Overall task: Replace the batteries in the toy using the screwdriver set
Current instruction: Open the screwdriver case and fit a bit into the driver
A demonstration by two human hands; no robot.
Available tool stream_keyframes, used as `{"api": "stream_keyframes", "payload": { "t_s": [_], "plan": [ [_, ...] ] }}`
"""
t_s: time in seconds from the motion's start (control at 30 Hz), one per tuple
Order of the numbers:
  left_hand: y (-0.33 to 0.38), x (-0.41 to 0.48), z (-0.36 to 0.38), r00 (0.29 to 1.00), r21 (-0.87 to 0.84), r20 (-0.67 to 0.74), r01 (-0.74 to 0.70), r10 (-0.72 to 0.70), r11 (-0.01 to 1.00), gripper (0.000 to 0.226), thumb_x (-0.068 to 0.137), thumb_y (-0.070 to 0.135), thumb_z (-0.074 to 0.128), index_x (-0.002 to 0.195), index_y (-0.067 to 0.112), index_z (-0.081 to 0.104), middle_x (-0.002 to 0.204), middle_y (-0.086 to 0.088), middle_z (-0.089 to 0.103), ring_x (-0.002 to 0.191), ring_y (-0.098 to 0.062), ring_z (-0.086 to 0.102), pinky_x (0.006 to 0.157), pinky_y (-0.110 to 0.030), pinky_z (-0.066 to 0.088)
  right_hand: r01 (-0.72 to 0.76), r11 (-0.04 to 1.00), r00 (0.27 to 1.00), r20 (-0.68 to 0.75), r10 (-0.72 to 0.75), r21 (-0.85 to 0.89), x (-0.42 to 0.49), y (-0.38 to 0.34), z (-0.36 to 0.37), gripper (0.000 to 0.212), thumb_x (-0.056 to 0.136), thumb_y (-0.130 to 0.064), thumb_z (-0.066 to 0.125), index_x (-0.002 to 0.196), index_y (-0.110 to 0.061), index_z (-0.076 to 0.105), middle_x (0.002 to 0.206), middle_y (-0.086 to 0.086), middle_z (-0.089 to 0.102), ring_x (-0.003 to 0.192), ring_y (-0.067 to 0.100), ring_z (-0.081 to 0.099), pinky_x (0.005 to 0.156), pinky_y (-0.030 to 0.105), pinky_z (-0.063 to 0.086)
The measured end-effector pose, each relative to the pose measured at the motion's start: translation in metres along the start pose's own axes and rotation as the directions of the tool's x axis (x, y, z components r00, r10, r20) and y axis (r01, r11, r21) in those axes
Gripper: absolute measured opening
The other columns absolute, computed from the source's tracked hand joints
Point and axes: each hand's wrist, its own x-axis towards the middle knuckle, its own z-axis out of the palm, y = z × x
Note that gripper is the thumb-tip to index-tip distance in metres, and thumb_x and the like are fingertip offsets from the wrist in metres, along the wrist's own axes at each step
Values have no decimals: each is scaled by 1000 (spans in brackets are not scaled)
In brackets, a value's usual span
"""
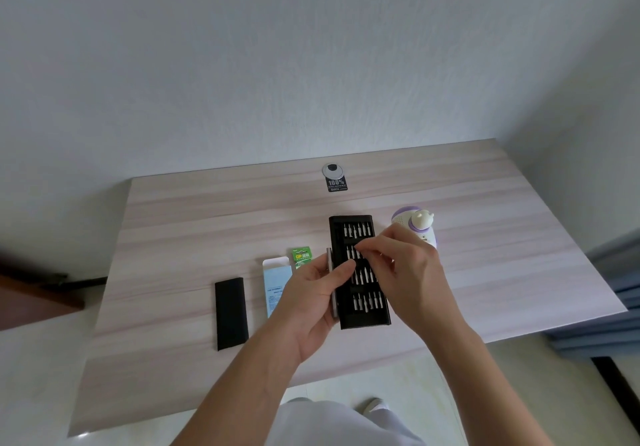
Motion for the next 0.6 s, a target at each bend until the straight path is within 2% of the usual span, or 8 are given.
{"api": "stream_keyframes", "payload": {
  "t_s": [0.1, 0.33, 0.6],
  "plan": [
    [-2, 2, 0, 1000, 62, -21, -9, 10, 998, 24, 96, 8, 59, 118, 7, 69, 106, -15, 75, 91, -27, 73, 79, -44, 62, -3, 999, 999, 32, 4, -39, -1, 1, 0, 13, 89, -3, 69, 90, -13, 77, 83, 0, 61, 71, 18, 59, 65, 29, 48],
    [2, 4, 2, 999, 131, -42, -19, 25, 991, 21, 97, 9, 60, 115, 10, 71, 109, -17, 74, 96, -30, 71, 92, -54, 56, 27, 999, 999, 48, -25, -39, 1, 2, -5, 12, 89, -4, 69, 92, -12, 78, 83, 0, 63, 70, 17, 60, 64, 30, 47],
    [1, 4, 3, 999, 140, -48, -16, 23, 990, 22, 96, 9, 61, 116, 9, 70, 109, -16, 74, 98, -30, 71, 93, -54, 56, 93, 986, 987, 141, -74, -137, 3, 0, -13, 9, 90, -16, 68, 90, -15, 78, 81, -2, 62, 65, 19, 59, 56, 40, 53]
  ]
}}
